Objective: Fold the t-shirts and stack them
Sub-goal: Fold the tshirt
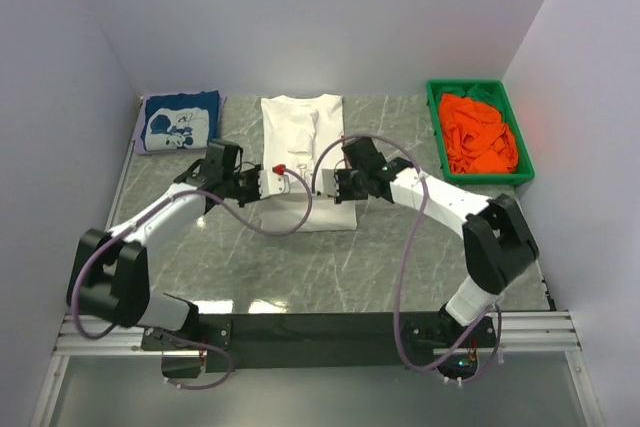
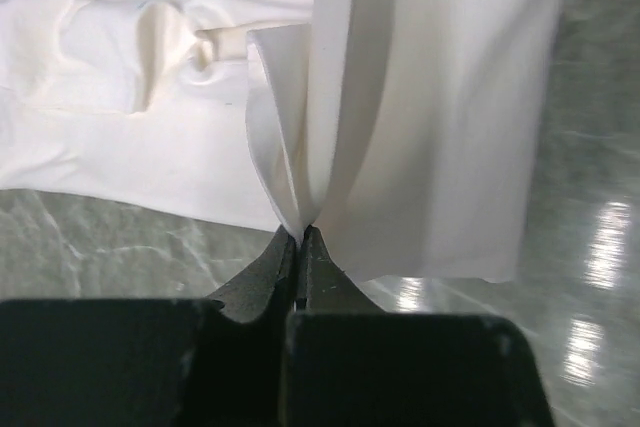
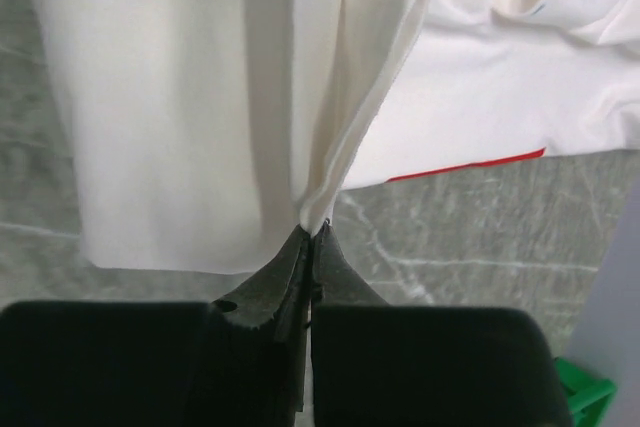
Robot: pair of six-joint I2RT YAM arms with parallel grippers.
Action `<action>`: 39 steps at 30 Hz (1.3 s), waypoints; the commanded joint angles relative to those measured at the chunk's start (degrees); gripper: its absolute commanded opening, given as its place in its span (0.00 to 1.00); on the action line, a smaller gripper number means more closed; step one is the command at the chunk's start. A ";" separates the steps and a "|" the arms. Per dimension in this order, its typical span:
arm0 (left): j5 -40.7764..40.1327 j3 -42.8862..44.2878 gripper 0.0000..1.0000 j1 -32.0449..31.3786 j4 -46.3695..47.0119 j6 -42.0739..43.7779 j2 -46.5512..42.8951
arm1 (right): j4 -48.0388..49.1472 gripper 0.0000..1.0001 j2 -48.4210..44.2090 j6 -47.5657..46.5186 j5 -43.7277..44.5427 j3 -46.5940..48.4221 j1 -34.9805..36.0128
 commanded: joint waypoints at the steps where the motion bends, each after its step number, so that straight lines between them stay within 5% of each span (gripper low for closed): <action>1: 3.48 5.24 0.01 2.50 5.33 5.10 4.57 | -0.12 0.00 4.14 -5.48 -2.57 6.43 -3.06; 16: 4.81 23.34 0.01 6.89 8.33 8.71 28.12 | -4.43 0.00 24.36 -10.50 -4.68 29.81 -9.40; 26: 3.40 25.90 0.03 8.74 7.53 8.63 31.56 | -0.82 0.02 30.07 -8.04 -3.54 35.79 -9.31; 28: 2.96 25.37 0.03 8.92 8.06 8.98 31.30 | -0.39 0.09 29.82 -7.86 -2.84 34.93 -9.23; 31: 1.22 24.67 0.16 8.92 7.63 8.54 30.68 | 2.07 0.39 28.59 -6.20 -1.26 32.55 -8.79; 32: 0.59 24.58 0.30 9.00 8.14 7.67 30.34 | 2.51 0.58 27.54 -4.71 -0.82 32.28 -8.70; 34: -0.73 24.58 0.43 9.70 9.38 3.38 28.85 | 2.52 0.61 26.13 -2.60 0.49 32.37 -8.70; 39: 5.59 25.90 0.53 13.57 2.71 -3.40 22.87 | -5.47 0.61 17.44 3.21 -1.16 31.32 -9.75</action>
